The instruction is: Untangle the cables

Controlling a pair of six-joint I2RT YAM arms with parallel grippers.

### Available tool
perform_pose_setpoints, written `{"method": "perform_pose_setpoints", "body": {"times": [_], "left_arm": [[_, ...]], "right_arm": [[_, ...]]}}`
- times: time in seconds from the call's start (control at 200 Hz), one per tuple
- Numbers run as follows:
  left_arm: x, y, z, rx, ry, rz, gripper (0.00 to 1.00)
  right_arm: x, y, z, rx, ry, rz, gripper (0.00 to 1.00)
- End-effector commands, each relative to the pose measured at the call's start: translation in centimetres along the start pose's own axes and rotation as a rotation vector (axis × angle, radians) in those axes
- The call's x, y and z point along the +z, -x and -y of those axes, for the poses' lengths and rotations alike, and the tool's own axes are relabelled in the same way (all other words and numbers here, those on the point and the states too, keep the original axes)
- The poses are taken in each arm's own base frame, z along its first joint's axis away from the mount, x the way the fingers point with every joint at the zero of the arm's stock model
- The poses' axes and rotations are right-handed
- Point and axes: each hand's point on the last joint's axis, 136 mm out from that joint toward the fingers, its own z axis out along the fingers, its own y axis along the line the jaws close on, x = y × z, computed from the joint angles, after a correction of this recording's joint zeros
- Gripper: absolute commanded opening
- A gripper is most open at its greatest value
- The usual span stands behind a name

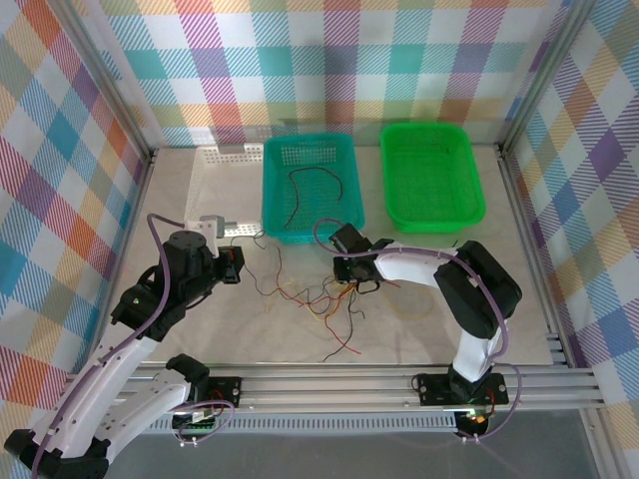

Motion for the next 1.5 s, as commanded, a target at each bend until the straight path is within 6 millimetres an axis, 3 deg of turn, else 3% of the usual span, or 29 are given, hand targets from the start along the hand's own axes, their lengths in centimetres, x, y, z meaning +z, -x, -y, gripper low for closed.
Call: {"method": "perform_pose_setpoints", "body": {"times": [0.0,0.26,0.54,0.82,0.945,1.11,1.19,1.255,1.495], "left_arm": [[-0.1,0.3,-0.2,0.013,-0.001,0.017,0.00],[0.0,0.2,-0.1,0.014,-0.007,0.013,0.00],[0.1,0.2,0.0,0.011,-0.010,0.010,0.00],[0.1,0.2,0.1,0.012,-0.017,0.010,0.00],[0.1,0.1,0.1,0.012,-0.017,0.009,0.00],[0.0,0.2,0.0,0.012,-0.015,0.013,0.00],[0.0,0.2,0.1,0.013,-0.015,0.011,0.00],[0.0,0.2,0.1,0.013,-0.015,0.012,0.00],[-0.1,0.2,-0.7,0.014,0.031,0.007,0.00]], "right_arm": [[0.8,0.0,-1.4,0.031,0.058,0.005,0.31],[1.8,-0.1,-0.7,0.058,0.022,0.009,0.27],[0.7,1.8,-3.4,0.092,0.206,0.138,0.29],[0.2,2.5,-4.1,0.091,0.248,0.169,0.30],[0.9,2.6,-4.1,0.088,0.228,0.151,0.24],[0.7,2.8,-3.0,0.093,0.168,0.162,0.10],[-0.5,3.2,-2.4,0.088,0.141,0.187,0.01],[-2.2,3.7,-1.7,0.080,0.113,0.224,0.00],[-13.4,6.7,3.2,0.014,-0.069,0.446,0.00]]}}
